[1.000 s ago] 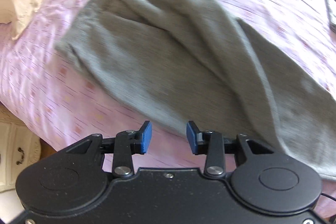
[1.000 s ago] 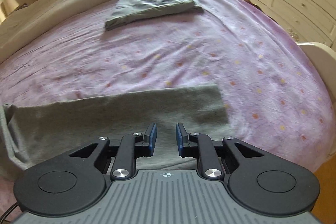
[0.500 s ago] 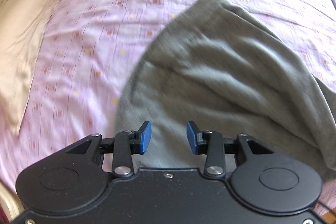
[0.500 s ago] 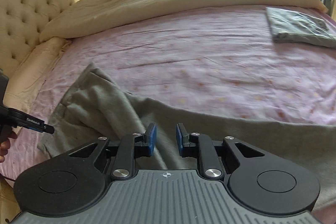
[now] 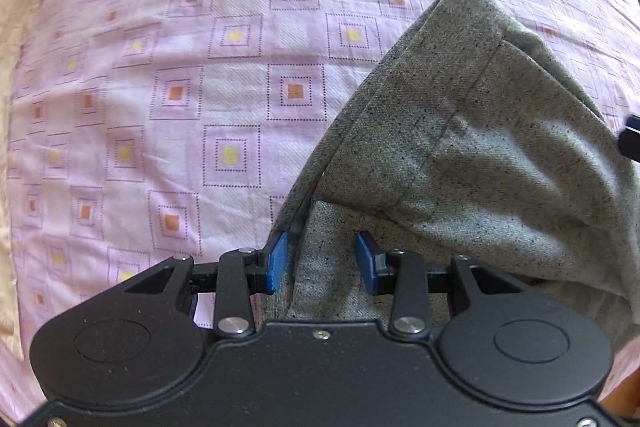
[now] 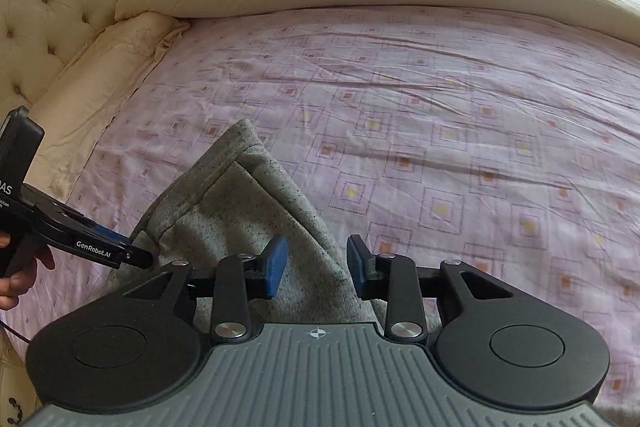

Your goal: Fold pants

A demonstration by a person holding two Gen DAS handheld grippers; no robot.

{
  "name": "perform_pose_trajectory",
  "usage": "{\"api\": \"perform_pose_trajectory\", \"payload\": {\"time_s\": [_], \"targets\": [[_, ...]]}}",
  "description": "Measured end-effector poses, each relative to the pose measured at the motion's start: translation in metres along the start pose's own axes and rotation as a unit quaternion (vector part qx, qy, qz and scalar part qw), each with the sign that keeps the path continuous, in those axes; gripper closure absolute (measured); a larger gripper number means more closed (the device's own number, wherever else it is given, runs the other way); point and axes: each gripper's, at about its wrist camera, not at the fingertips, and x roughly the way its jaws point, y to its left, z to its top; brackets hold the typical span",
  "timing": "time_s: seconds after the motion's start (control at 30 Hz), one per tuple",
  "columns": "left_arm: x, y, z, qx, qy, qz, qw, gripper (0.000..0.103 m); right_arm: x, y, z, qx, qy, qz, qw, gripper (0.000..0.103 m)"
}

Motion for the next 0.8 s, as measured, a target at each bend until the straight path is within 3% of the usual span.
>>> {"api": "perform_pose_trajectory", "payload": {"time_s": [0.3,0.33,0.37,0.5,0.63,0.7,0.8], "targets": [[0.003,0.006,-0.002,0.008,-0.001,-0.015,0.9999,0.052,0.033,0.002,0.013,0.011,0.072,0.034,0.997,0.073],[0.003,0.006,-0.003,0.006,-0.001,-0.015,0.9999,0.052,0.028,0.005,0.013,0.016,0.073,0.037,0.997,0.087],[0.003,0.006,-0.003,0.004,-0.003,-0.015,0.9999,0.052,0.017,0.013,0.013,0.009,0.056,0.032,0.998,0.092],[0.002,0.013,-0.011,-0.01,-0.009,-0.018,0.9997,0.052,-0.038,0.056,-0.002,-0.039,0.0,0.065,0.997,0.099],[-0.005,0.031,-0.023,-0.047,-0.015,-0.025,0.9985,0.053,-0.058,0.105,-0.044,-0.072,0.011,0.103,0.992,0.1],[-0.01,0.042,-0.029,-0.062,-0.015,-0.021,0.9977,0.054,-0.052,0.125,-0.068,-0.092,0.028,0.086,0.992,0.099],[-0.02,0.054,-0.038,-0.063,-0.022,-0.016,0.9976,0.056,-0.045,0.119,-0.079,-0.035,0.019,0.042,0.998,0.094]]}}
